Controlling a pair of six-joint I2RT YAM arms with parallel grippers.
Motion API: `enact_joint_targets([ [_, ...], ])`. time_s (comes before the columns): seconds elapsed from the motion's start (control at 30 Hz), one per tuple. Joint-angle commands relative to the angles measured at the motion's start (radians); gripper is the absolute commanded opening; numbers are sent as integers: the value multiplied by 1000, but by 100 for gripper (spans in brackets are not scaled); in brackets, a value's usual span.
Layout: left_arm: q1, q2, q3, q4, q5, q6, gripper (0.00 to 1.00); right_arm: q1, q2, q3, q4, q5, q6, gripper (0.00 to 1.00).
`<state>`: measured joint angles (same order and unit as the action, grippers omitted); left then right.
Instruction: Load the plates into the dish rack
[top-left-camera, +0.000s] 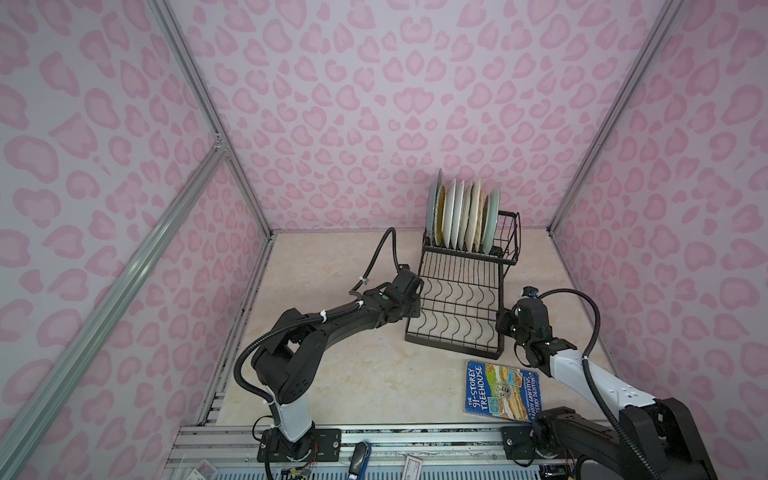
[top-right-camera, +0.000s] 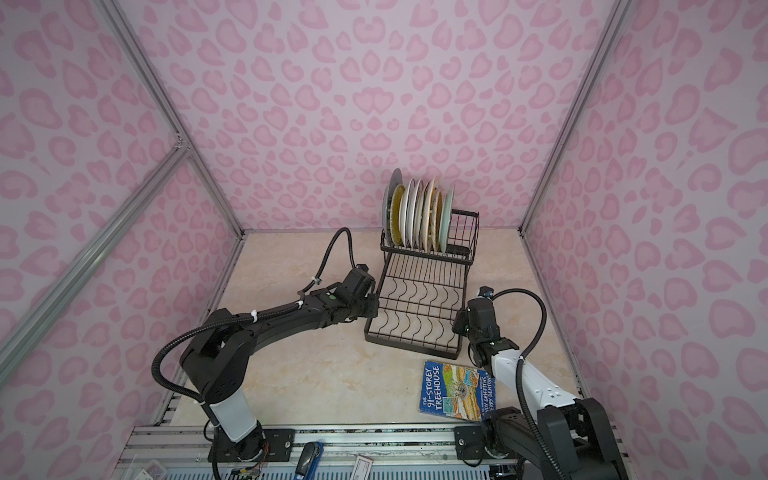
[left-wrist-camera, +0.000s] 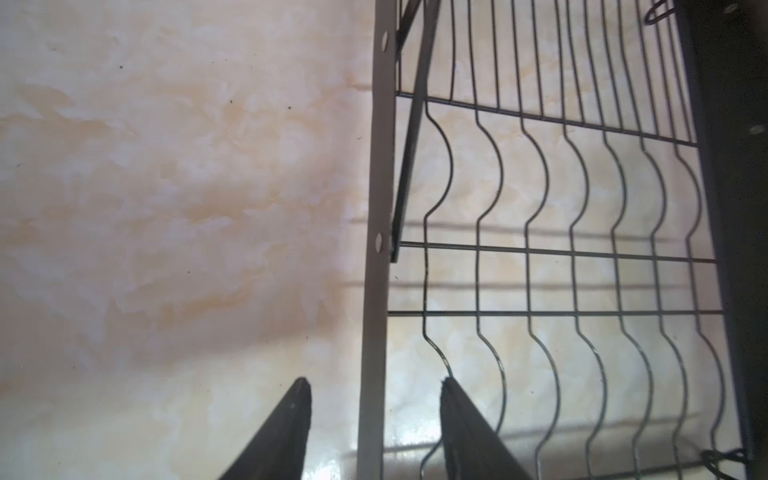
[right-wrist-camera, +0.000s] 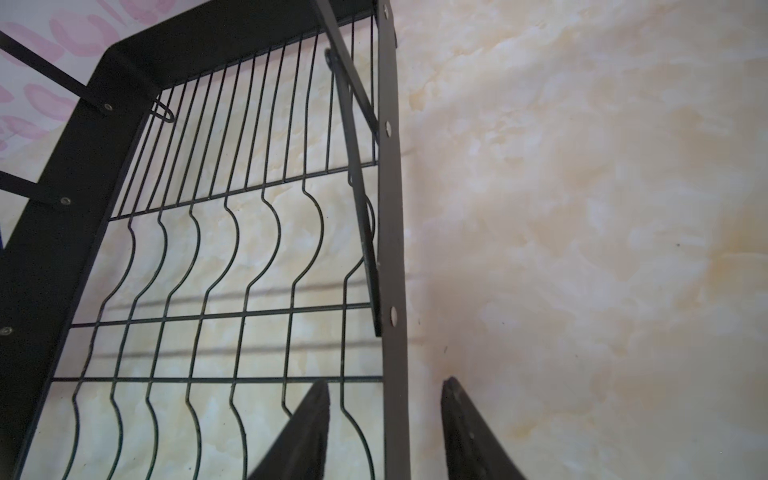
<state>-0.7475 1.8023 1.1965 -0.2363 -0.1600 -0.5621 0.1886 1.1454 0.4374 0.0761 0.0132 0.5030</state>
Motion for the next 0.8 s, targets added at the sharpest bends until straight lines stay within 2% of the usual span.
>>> enact_joint_targets([
  [0.0, -3, 29, 24, -5, -43, -20, 45, 2, 19, 11, 32, -19, -14, 39],
  [0.17, -3, 43, 17, -8, -71, -38, 37, 2, 45, 21, 44, -43, -31, 33],
  [0.2, -3, 43, 13, -4, -69, -39, 31, 2, 49, 25, 43, -45, -33, 31],
  [0.4, -4, 40, -9, 2, -61, -68, 13, 1, 91, 57, 13, -76, -55, 21],
  [0.53, -4, 27, -32, 7, -70, -86, 5, 2, 129, 81, 11, -120, -70, 14],
  [0.77, -9, -12, -91, -1, -120, -149, 4, 27, 179, 105, 65, -141, -71, 3],
])
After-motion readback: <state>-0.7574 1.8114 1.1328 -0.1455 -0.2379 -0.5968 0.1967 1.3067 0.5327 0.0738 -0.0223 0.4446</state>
